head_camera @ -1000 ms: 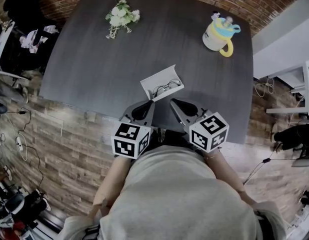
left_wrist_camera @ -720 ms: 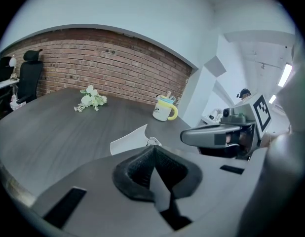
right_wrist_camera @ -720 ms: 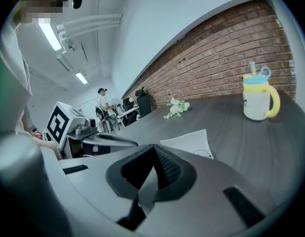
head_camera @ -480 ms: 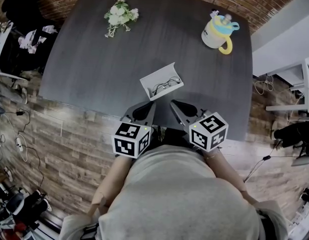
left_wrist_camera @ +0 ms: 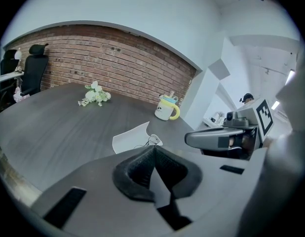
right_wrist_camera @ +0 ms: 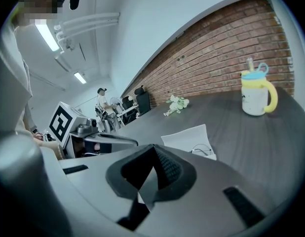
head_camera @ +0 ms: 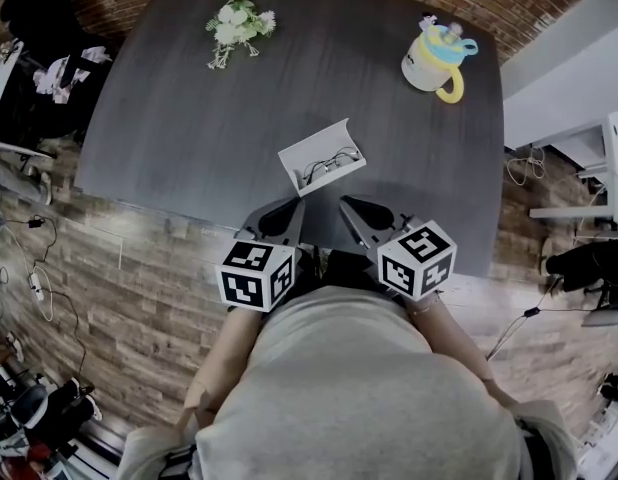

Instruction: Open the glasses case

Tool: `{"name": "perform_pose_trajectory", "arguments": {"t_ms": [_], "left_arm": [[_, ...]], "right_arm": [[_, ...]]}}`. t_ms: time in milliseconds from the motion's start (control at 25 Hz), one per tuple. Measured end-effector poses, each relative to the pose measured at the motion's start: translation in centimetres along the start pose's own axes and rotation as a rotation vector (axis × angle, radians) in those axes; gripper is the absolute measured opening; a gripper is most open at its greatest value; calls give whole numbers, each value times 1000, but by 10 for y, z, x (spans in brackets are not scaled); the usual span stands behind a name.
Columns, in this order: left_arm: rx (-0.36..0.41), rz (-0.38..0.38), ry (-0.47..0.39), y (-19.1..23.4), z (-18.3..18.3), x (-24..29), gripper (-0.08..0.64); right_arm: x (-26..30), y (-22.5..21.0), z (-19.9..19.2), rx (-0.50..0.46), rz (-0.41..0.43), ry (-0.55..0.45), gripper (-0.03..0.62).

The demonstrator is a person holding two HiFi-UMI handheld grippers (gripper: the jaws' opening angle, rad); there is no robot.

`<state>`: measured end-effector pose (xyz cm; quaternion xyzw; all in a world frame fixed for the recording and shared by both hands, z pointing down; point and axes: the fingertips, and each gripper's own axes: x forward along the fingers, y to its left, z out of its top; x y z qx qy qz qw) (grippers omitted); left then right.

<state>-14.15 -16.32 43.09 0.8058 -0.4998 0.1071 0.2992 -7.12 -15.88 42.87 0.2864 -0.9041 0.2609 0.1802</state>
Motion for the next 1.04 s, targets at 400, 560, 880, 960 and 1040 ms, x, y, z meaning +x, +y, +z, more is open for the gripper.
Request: {"name": "perform_pose_trajectory", "arguments": {"t_ms": [400, 560, 880, 960, 1040], "left_arm": [[-29, 12, -10, 9, 1, -5, 17], [-26, 12, -2, 11, -1, -4, 18], [12, -4, -2, 3, 0, 0, 17], [20, -8, -3, 2, 1, 1, 17], [30, -12, -4, 0, 2, 2, 18]], "right_arm": [[-1, -7, 0, -19, -38, -5, 3], [-1, -10, 0, -7, -48, -10, 3], [1, -3, -3, -12, -33, 1, 3], [2, 2, -6, -21, -21, 11, 3], [2, 4, -9, -25, -15, 18, 3]]}}
